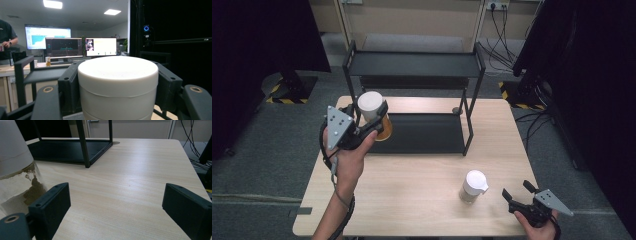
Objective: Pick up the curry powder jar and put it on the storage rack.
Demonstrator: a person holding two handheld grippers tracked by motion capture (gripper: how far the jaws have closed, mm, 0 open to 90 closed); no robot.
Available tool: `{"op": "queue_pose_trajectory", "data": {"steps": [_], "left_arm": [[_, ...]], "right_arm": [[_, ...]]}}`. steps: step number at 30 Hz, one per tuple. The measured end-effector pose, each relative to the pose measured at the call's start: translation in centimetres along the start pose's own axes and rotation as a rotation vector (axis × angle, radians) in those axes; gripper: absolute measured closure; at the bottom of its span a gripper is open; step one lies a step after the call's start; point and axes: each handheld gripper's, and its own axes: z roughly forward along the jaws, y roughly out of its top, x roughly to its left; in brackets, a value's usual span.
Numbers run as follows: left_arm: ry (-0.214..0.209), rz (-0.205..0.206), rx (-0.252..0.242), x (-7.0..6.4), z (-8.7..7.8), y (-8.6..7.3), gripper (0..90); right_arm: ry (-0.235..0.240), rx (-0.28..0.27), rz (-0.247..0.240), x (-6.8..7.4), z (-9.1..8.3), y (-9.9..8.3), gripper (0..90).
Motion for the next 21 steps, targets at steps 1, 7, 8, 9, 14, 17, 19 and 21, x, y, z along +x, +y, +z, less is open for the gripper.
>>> {"op": "queue_pose_trajectory", "data": {"steps": [1,7,8,9,14,17,19,21], "left_arm": [[0.001,0.000,-0.003,0.0,0.2,0.2,33.4],[0.020,0.012,-0.022,-0.1,1.6,1.5,33.4],[0.023,0.012,-0.025,-0.1,1.8,1.7,33.4],[0.025,0.013,-0.028,-0.1,2.0,1.9,33.4],[0.036,0.012,-0.035,0.1,3.1,2.9,33.4],[0.042,0.011,-0.042,0.1,3.7,3.4,33.4],[0.043,0.012,-0.046,0.1,4.1,3.8,33.4],[0.046,0.013,-0.048,0.1,4.5,4.1,33.4]], "right_arm": [[0.000,0.000,0.000,0.0,0.0,0.0,8.5],[0.001,-0.002,-0.001,0.0,0.0,0.0,8.6],[0.001,-0.004,0.000,0.0,0.0,-0.1,8.6],[0.002,-0.003,0.000,0.0,0.0,-0.1,8.6],[0.000,-0.003,-0.002,0.0,0.0,0.0,8.9],[0.000,-0.001,-0.002,0.0,0.0,0.0,8.9],[0.000,-0.001,-0.001,0.0,0.0,0.0,8.9],[0.001,-0.001,0.003,-0.1,0.0,0.0,8.9]]}}
